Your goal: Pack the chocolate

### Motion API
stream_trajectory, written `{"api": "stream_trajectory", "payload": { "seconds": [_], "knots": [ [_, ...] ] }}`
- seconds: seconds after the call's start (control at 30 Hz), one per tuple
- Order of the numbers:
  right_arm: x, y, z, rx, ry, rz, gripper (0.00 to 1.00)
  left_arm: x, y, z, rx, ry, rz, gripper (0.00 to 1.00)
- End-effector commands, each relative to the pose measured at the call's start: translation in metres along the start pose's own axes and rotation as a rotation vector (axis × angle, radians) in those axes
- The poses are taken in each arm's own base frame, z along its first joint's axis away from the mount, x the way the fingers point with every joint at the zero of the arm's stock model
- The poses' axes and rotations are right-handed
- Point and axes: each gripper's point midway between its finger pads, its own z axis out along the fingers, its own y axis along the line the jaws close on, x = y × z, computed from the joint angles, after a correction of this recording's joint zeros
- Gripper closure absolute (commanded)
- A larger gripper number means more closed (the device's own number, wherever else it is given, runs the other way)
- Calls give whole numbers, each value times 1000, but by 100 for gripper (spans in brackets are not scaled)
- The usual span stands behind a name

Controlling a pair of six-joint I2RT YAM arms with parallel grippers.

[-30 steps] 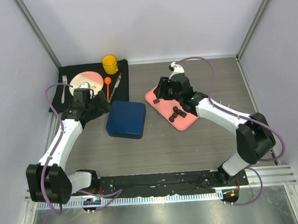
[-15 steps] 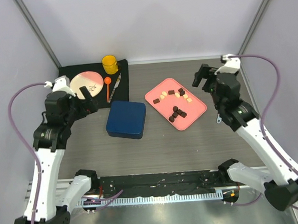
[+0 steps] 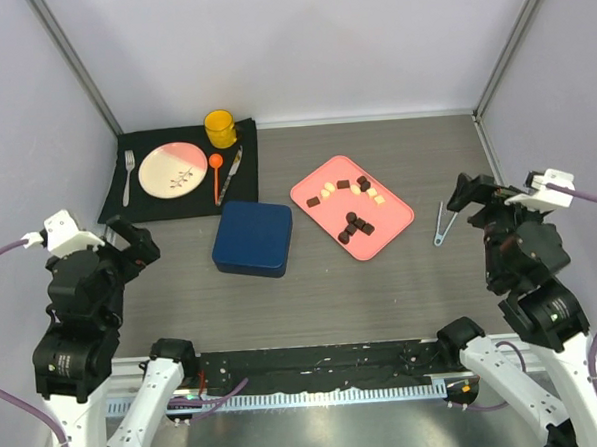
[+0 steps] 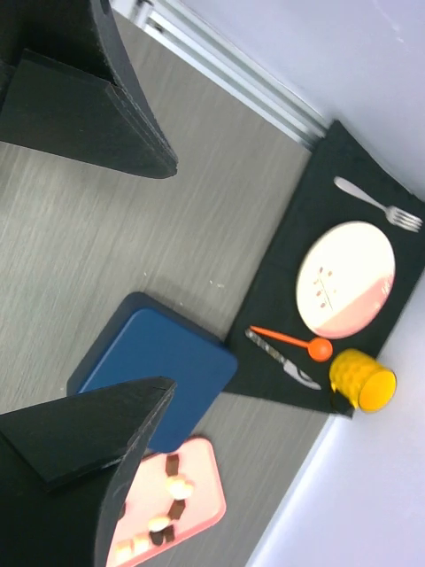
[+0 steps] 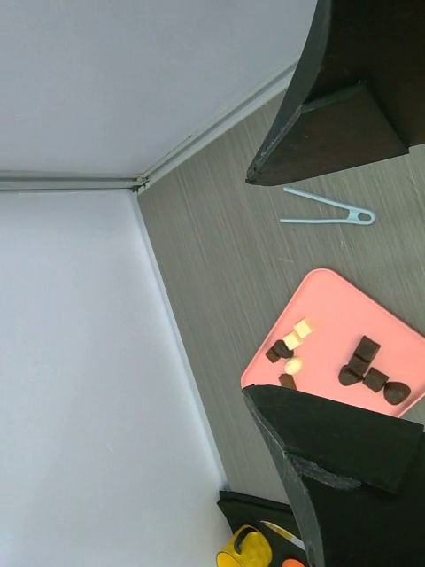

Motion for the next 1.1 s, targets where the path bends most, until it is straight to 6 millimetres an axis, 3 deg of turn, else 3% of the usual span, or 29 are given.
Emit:
{"api": "stream_trajectory", "payload": {
  "seconds": [0.0, 0.43, 1.07],
  "knots": [
    [-3, -12, -13, -13, -22, -69, 0, 8, 19, 4, -96, -30, -48, 0],
    [2, -25, -41, -89, -80, -65, 0, 13, 37, -14, -151, -37, -97, 0],
    [-2, -30, -39, -55, -84, -84, 0, 11, 43, -32, -128, -57, -94, 0]
  ]
}}
